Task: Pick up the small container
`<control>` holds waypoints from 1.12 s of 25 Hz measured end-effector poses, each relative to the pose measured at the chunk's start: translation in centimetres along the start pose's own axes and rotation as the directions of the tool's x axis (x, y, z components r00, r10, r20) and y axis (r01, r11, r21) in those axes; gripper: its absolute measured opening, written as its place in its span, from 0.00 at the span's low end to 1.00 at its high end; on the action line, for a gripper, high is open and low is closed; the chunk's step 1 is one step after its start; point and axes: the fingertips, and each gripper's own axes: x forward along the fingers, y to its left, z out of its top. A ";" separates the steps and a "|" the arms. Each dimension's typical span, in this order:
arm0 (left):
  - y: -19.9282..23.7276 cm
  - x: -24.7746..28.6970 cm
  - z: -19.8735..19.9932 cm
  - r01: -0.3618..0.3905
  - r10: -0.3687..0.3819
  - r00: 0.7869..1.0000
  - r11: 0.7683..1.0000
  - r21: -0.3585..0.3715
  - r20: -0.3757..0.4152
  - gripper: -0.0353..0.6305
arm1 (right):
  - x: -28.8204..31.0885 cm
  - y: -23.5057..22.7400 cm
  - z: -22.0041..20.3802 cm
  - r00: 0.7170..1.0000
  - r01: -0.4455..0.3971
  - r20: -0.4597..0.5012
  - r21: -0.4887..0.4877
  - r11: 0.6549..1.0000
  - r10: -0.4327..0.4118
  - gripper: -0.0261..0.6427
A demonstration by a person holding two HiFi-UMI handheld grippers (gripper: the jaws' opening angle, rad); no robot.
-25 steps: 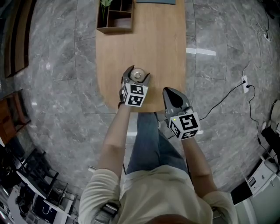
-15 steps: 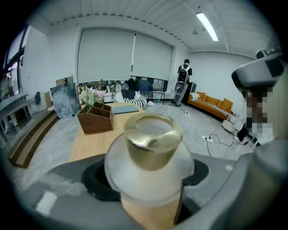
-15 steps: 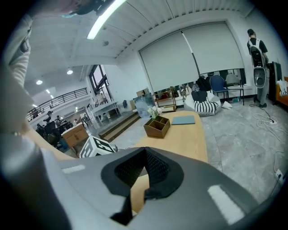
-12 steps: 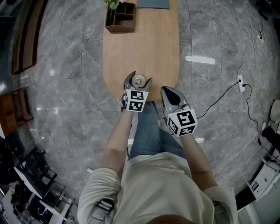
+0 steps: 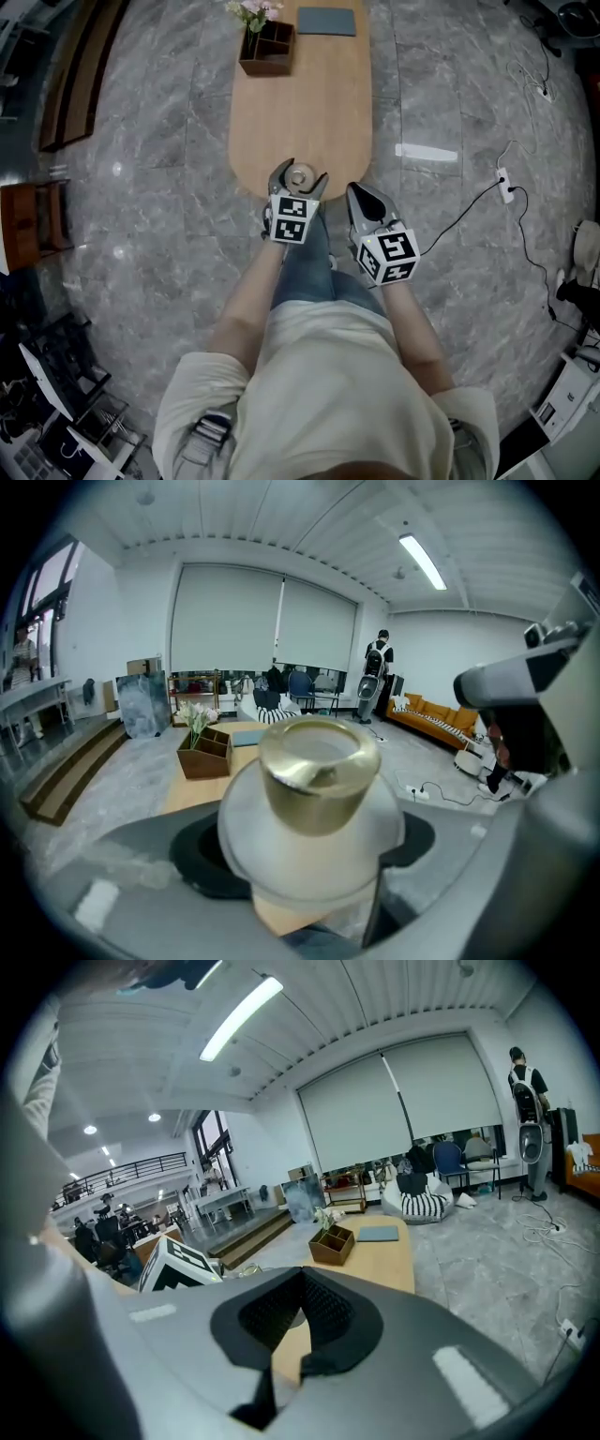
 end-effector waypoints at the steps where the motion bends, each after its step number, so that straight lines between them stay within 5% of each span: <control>1: -0.5 -0.8 0.4 0.001 -0.001 1.000 1.000 0.003 0.008 0.58 | -0.7 0.3 0.1 1.000 -0.001 0.008 -0.001 1.000 0.001 0.04; 14: -6.5 -11.5 4.0 -0.008 0.011 0.991 1.000 -0.026 0.134 0.58 | -8.5 5.4 -0.3 0.998 -0.037 0.052 -0.067 0.997 0.040 0.04; 28: -10.0 -22.1 1.8 -0.036 0.034 0.980 0.999 0.007 0.195 0.58 | -13.5 9.7 -1.2 0.992 -0.073 0.087 -0.186 0.980 0.090 0.04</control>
